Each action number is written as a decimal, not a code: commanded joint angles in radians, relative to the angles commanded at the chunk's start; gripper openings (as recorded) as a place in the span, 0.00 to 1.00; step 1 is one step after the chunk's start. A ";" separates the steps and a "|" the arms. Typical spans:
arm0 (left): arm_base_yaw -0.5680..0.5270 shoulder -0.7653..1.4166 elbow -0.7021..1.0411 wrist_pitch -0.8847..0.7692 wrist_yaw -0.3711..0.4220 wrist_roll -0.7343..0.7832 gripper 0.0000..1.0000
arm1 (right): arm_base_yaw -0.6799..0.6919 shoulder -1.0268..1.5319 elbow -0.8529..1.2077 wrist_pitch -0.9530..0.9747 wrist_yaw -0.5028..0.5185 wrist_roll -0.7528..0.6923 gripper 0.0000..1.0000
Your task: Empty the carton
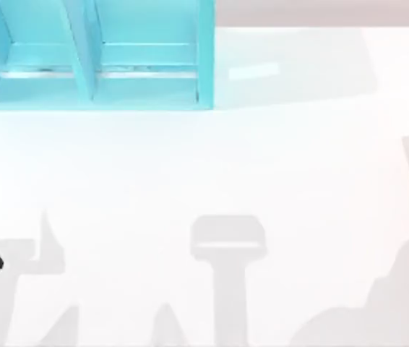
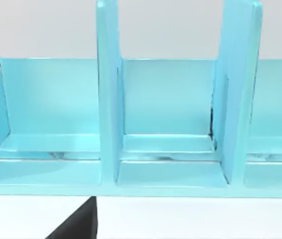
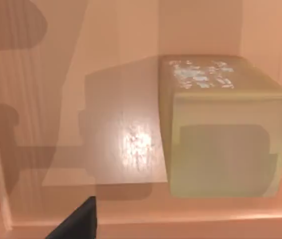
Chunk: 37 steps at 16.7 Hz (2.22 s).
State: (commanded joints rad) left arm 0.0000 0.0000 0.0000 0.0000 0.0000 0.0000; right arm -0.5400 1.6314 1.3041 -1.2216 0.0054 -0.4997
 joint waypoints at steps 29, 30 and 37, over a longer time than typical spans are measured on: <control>0.000 0.000 0.000 0.000 0.000 0.000 1.00 | -0.006 0.130 -0.268 0.379 0.000 -0.004 0.55; 0.000 0.000 0.000 0.000 0.000 0.000 1.00 | -0.006 0.130 -0.268 0.379 0.000 -0.004 0.47; 0.000 0.000 0.000 0.000 0.000 0.000 1.00 | -0.006 0.130 -0.268 0.379 0.000 -0.004 0.00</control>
State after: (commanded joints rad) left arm 0.0000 0.0000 0.0000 0.0000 0.0000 0.0000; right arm -0.5463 1.7617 1.0364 -0.8422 0.0056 -0.5039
